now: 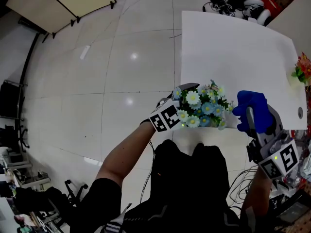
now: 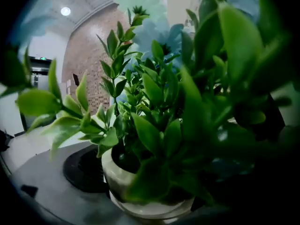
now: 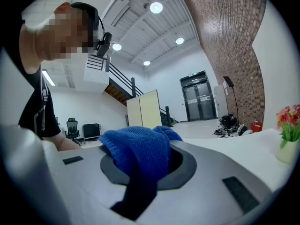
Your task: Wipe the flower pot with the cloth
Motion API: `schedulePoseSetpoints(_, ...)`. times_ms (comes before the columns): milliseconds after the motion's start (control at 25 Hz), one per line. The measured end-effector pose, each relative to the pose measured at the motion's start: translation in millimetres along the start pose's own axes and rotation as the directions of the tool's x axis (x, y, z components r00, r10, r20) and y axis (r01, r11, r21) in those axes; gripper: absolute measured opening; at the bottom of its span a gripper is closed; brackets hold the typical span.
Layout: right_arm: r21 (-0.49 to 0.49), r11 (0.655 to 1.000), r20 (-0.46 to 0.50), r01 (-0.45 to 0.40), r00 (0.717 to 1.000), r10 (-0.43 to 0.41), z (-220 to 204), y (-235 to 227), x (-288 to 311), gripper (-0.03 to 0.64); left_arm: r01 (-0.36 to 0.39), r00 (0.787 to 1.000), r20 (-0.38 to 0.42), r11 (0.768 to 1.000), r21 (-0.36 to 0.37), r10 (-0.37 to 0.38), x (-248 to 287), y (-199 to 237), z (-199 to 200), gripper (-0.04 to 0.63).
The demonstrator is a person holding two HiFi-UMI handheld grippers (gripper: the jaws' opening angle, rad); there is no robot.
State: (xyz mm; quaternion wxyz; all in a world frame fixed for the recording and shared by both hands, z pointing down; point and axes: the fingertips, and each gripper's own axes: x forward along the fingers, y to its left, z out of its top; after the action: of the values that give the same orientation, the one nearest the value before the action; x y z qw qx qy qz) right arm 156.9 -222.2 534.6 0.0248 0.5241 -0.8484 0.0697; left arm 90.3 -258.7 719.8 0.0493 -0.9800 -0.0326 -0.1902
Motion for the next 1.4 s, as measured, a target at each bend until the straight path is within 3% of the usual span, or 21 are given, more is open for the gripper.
schedulePoseSetpoints(480,0.029,0.999,-0.012,-0.028,1.000,0.028,-8.5,-4.1,3.4,0.075,0.014,1.000,0.012,0.999,-0.033,-0.014,3.0,-4.7,-7.8,0.549)
schedulePoseSetpoints(600,0.034,0.999,-0.007,-0.032,0.999,0.032,4.5,4.1,1.9,0.075,0.002,0.998,0.062,0.998,-0.060,0.002,-17.3,-8.3,14.0,0.549)
schedulePoseSetpoints(800,0.034,0.997,0.027,-0.069,0.997,0.068,76.8,-9.6,-5.6,0.075,-0.009,0.981,0.191,0.995,-0.097,0.028,-61.9,6.6,118.8,0.549)
schedulePoseSetpoints(1040,0.042,0.981,0.109,-0.188,0.977,0.182,188.7,14.4,-12.7,0.075,0.126,0.955,0.284,0.984,-0.124,-0.087,-147.0,-6.3,281.6,0.549)
schedulePoseSetpoints(1120,0.071,0.960,0.141,-0.271,0.955,0.259,223.3,25.3,-16.9,0.075,0.167,0.945,0.301,0.978,-0.121,-0.124,-164.9,-14.8,329.0,0.549)
schedulePoseSetpoints(1240,0.107,0.908,0.216,-0.405,0.901,0.377,272.4,36.2,-22.5,0.075,0.223,0.932,0.308,0.972,-0.079,-0.189,-185.9,-26.8,387.0,0.549)
schedulePoseSetpoints(1400,0.033,0.860,0.193,-0.509,0.848,0.494,302.5,50.6,-12.2,0.075,0.284,0.917,0.294,0.959,-0.004,-0.270,-205.1,-43.3,426.9,0.549)
